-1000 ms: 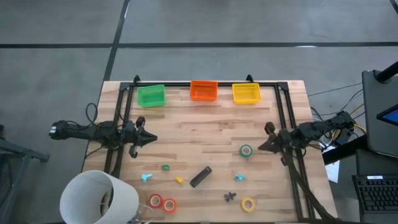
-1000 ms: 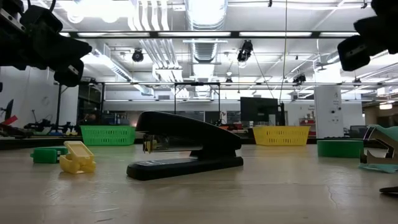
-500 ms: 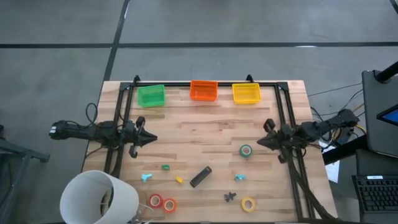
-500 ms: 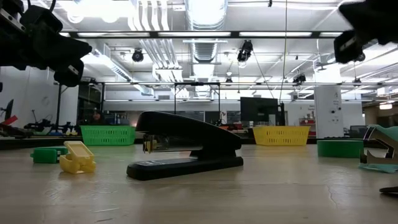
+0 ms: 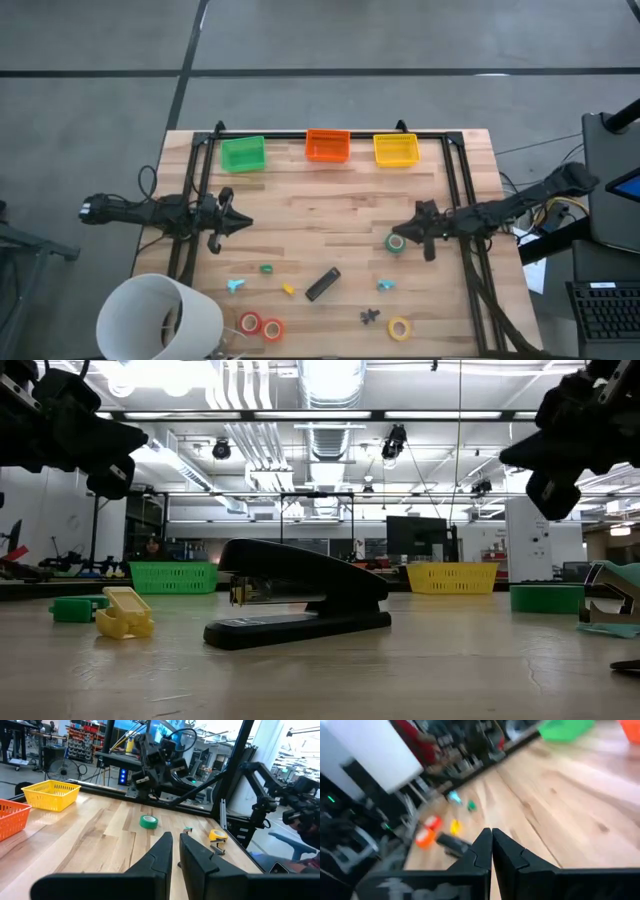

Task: Pick and place Stapler, Stapler remover, tape
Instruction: Put the green tape into the yellow bin

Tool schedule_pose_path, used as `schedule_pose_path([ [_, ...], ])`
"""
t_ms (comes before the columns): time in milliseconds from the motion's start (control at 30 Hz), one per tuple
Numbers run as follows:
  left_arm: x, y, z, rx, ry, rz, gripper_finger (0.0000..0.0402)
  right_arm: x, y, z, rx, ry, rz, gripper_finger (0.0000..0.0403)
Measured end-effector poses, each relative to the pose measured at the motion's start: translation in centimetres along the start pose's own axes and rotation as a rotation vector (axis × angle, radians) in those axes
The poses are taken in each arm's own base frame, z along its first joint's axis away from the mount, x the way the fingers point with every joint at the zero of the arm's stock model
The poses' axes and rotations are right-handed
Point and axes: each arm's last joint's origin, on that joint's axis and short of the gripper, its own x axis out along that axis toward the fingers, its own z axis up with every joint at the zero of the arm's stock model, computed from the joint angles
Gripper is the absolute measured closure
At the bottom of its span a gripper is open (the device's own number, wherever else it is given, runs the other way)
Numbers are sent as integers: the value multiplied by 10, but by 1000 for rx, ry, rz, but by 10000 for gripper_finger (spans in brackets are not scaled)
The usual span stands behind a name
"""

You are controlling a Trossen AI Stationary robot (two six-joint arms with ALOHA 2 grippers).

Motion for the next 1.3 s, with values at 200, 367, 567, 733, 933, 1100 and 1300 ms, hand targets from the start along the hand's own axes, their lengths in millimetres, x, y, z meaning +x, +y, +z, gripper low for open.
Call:
schedule_pose_path([
  [200,0,0,0,0,0,0,364,21,9,6,-82,162,-188,346],
  [367,0,0,0,0,0,0,364,31,14,16,-178,278,-506,291],
  [567,0,0,0,0,0,0,364,35,21,21,-167,475,-690,260],
  [733,0,0,0,0,0,0,364,43,21,11,-115,581,-696,258],
  [933,0,0,0,0,0,0,364,48,14,0,-131,642,-735,263],
  [1100,0,0,0,0,0,0,364,50,12,-4,-121,655,-759,269],
  [1300,0,0,0,0,0,0,364,54,10,-11,-108,701,-760,273],
])
